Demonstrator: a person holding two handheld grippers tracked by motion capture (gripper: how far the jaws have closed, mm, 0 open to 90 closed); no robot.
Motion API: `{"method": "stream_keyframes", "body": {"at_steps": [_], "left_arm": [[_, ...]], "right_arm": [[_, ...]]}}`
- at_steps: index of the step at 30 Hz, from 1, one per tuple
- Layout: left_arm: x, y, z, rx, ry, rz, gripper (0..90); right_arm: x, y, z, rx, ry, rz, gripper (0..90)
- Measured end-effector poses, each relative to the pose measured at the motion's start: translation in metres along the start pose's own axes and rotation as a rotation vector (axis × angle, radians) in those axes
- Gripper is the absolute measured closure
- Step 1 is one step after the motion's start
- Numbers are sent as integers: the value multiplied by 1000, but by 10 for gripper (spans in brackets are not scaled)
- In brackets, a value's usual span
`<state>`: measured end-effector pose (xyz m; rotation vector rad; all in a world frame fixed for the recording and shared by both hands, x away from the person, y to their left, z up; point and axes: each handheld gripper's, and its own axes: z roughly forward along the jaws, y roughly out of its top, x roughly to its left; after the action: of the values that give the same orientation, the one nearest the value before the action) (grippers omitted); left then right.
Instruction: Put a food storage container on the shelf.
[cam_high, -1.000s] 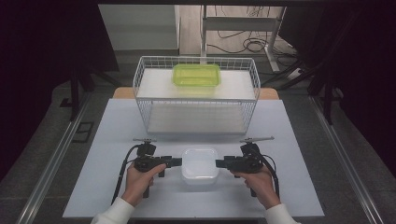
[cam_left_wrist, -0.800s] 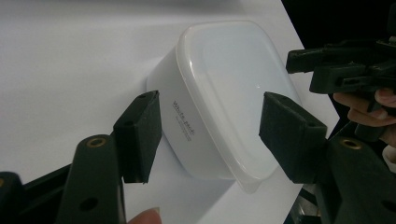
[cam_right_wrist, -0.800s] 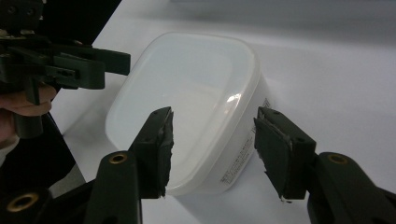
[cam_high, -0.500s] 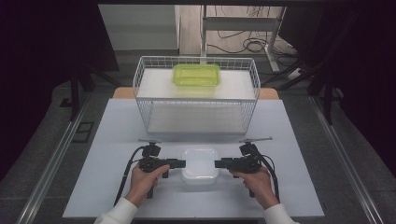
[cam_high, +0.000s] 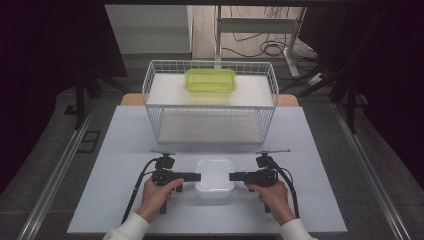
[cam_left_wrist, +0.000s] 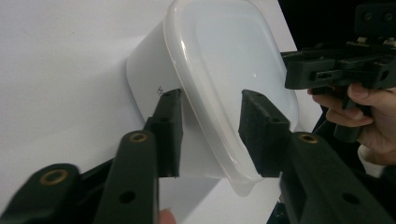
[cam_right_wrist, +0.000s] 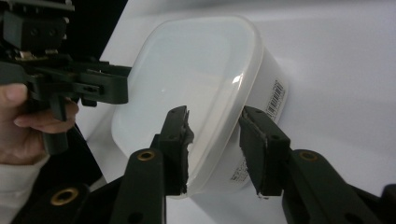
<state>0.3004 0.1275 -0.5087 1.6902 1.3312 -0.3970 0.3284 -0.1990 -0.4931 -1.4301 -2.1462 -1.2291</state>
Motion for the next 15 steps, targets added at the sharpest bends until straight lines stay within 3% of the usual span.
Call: {"method": "stream_keyframes", "body": {"at_steps": [5,15], "left_arm": [[6,-1,-4,-9,-51,-56,695],[-2,-3,-10,-21,-39,-23,761]], "right_arm": [[-4,-1,-2,-10,28,51,670],[-1,-3,-9,-30,44,35,732]]}}
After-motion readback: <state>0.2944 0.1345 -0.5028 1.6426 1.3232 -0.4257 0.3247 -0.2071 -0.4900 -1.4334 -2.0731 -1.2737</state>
